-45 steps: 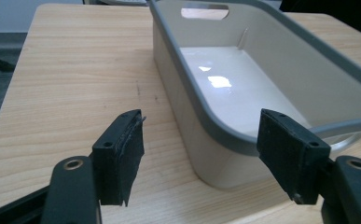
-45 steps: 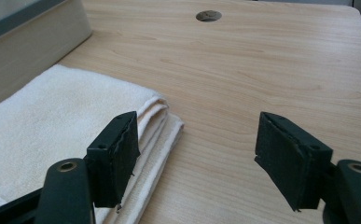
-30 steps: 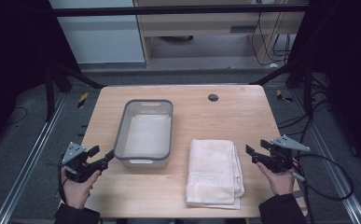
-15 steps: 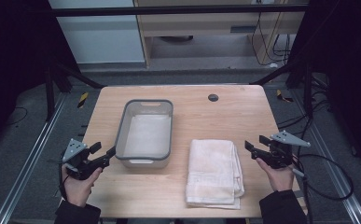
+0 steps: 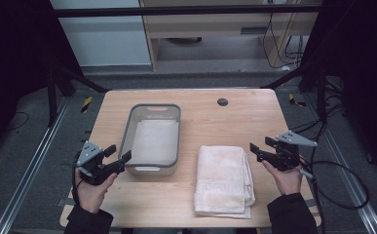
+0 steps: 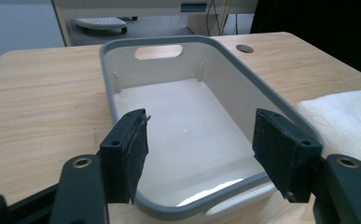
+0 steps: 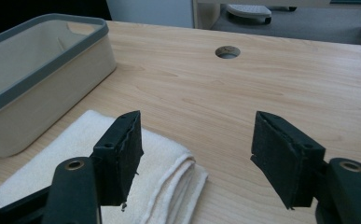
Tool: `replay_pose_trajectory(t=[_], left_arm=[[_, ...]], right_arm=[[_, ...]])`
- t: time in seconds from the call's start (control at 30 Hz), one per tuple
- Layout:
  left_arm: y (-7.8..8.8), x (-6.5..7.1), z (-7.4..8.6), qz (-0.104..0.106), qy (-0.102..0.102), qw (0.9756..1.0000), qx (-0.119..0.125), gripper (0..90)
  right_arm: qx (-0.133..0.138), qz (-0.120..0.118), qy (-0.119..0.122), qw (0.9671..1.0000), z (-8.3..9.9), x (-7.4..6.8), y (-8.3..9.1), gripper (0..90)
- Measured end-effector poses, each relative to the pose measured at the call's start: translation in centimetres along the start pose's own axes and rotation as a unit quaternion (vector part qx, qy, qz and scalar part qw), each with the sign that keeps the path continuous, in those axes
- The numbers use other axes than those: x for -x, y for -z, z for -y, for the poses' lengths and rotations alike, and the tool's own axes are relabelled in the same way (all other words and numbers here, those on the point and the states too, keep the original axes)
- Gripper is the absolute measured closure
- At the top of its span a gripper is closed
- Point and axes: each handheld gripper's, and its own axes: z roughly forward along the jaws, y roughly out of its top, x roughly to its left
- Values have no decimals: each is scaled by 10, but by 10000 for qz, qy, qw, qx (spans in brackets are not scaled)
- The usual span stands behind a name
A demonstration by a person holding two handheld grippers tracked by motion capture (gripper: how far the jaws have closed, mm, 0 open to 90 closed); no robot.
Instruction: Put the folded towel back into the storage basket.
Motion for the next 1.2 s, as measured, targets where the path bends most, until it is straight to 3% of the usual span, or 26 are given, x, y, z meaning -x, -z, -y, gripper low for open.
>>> replay_pose_trajectory(t=[0.37, 0.6, 0.77, 1.2], left_arm=[[-12, 34, -9, 289, -293, 9992, -19, 352], [-20, 51, -11, 451, -376, 9983, -61, 356], [-27, 68, -9, 609, -487, 9969, -125, 358], [-40, 94, -1, 818, -614, 9944, -248, 363]], right_arm=[[-6, -134, 34, 9999, -5, -4, -7, 318], [-24, -202, 34, 9998, -4, -6, -10, 292], [-38, -301, 21, 9995, -3, -8, -13, 271], [-162, -386, 146, 9990, 1, -11, -18, 236]])
